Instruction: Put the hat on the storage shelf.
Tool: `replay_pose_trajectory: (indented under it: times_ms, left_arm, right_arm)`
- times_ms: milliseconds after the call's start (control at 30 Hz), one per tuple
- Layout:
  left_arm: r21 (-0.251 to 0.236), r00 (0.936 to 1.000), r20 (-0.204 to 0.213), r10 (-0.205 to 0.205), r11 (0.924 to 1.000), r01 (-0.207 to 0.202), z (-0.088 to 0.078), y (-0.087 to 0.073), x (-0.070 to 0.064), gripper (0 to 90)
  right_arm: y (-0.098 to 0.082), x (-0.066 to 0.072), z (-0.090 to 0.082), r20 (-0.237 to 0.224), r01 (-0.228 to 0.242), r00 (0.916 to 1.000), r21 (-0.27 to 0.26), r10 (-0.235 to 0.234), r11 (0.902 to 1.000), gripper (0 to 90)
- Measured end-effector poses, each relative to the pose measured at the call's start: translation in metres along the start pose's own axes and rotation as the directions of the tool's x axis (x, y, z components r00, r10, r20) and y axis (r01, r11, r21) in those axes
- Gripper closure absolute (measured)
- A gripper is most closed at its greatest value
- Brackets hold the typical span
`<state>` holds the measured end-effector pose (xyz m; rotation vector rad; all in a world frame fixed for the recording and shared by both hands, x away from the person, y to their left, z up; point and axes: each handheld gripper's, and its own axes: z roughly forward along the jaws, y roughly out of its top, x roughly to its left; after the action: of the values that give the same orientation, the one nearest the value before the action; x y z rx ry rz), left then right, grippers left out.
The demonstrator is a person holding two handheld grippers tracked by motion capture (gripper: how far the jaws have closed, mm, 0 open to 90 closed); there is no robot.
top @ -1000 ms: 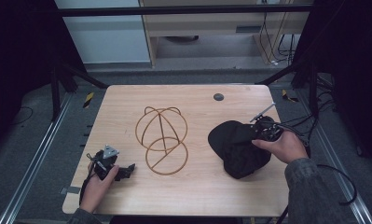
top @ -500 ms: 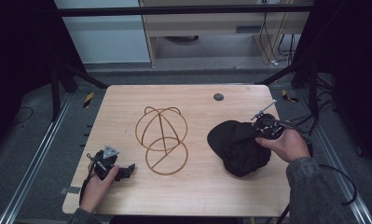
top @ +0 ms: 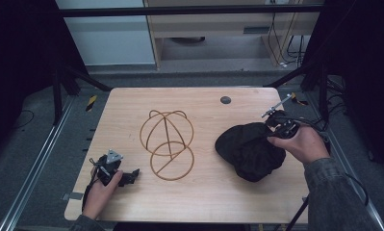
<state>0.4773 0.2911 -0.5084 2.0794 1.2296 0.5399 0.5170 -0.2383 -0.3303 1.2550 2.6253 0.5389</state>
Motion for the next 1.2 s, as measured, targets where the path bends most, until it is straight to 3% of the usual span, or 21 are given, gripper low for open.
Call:
replay_pose_trajectory:
  times_ms: [67,500,833,1200]
  left_arm:
    - [0.000,1.0000,0.000,0.000,1.0000,0.000,0.000,0.000,0.000,0.0]
    - [0.003,1.0000,0.000,0.000,1.0000,0.000,0.000,0.000,0.000,0.0]
    - [0.002,1.0000,0.000,0.000,1.0000,0.000,0.000,0.000,0.000,0.0]
    - [0.003,1.0000,0.000,0.001,1.0000,-0.001,0.000,0.000,0.000,0.0]
  right_arm:
    - [0.001,0.000,-0.002,0.001,0.002,1.0000,-0.004,-0.002,1.0000,86.0]
    - [0.028,0.015,-0.071,-0.010,0.040,0.9991,-0.134,-0.042,0.9901,85.9]
    - [0.051,0.031,-0.110,-0.015,0.071,0.9970,-0.226,-0.076,0.9716,86.0]
    - [0.068,0.048,-0.134,-0.018,0.116,0.9918,-0.290,-0.127,0.9500,86.1]
